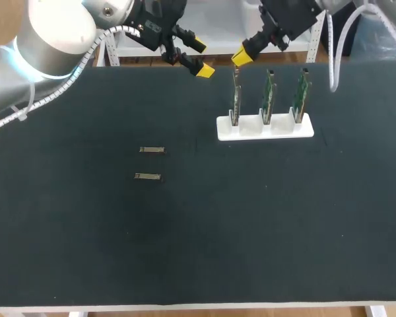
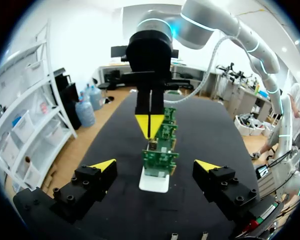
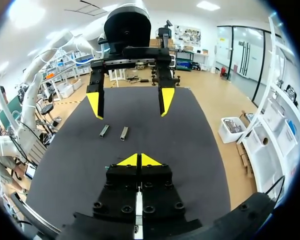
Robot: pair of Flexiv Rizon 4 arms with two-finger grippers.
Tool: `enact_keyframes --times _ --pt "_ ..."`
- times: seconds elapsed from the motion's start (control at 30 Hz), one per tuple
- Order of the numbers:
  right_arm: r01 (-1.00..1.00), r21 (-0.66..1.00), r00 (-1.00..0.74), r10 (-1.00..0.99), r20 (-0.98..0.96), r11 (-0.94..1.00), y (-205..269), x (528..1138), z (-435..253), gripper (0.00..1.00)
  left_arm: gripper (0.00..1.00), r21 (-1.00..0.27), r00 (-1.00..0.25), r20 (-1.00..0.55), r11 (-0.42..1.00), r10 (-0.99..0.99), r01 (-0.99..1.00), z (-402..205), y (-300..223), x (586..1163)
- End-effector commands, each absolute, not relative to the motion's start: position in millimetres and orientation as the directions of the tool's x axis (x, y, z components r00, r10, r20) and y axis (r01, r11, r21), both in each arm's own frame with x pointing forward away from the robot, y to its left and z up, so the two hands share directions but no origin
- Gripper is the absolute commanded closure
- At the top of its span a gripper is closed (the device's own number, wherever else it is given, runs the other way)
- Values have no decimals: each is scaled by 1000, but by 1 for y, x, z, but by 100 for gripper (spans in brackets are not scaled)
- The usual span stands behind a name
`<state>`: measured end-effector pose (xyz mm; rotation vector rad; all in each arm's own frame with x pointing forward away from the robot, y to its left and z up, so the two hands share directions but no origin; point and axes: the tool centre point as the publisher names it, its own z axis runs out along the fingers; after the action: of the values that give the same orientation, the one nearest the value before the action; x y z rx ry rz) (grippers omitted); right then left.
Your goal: Pick up the optical module with the left hand, and insert it into the network port with the right hand.
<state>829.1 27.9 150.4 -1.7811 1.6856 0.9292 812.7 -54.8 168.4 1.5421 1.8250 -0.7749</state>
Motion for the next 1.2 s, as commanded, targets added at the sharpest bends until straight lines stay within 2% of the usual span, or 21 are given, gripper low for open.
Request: enact_keyframes --times 0.03,1.2 --pt "-959 188 -9 -643 -766 -211 29 836 149 100 0 -43 -127 -769 148 626 988 169 -55 812" --pt "-952 221 -24 -670 -742 -211 29 832 136 100 0 -43 -127 -769 148 626 988 169 -55 812"
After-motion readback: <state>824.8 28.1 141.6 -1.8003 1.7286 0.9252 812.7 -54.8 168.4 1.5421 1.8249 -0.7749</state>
